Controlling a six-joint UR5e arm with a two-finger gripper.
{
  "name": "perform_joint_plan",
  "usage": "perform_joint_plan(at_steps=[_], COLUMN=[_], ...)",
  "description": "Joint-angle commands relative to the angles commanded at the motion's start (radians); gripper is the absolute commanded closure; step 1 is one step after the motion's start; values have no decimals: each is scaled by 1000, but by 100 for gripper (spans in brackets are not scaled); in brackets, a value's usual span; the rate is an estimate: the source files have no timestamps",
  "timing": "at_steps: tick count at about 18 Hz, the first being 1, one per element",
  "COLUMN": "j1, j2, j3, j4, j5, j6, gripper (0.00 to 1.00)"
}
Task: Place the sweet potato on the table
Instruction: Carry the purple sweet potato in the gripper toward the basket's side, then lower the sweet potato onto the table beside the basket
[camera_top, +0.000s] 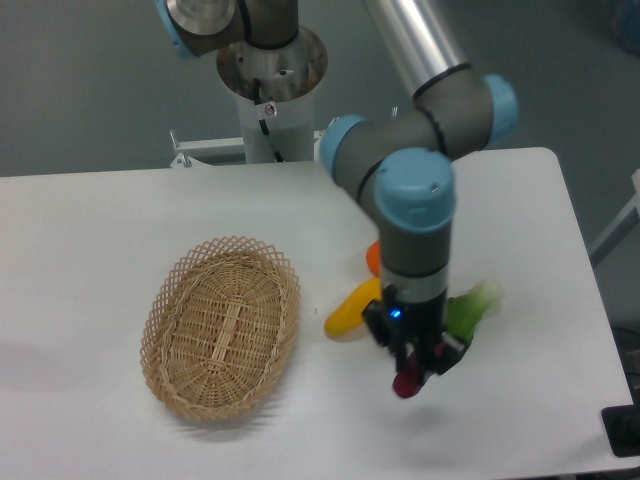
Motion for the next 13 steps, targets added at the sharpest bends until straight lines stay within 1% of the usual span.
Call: perform_joint_plan(at_steps=[1,3,4,9,13], j1=[-18,-57,-74,-111,-120], j2=[-20,-63,-83,-140,-154], j3=[0,0,0,0,0], j4=[11,60,75,83,83], j5=[21,64,87,106,109], j6=[-21,-69,-87,-150,-151], gripper=[71,71,71,71,70])
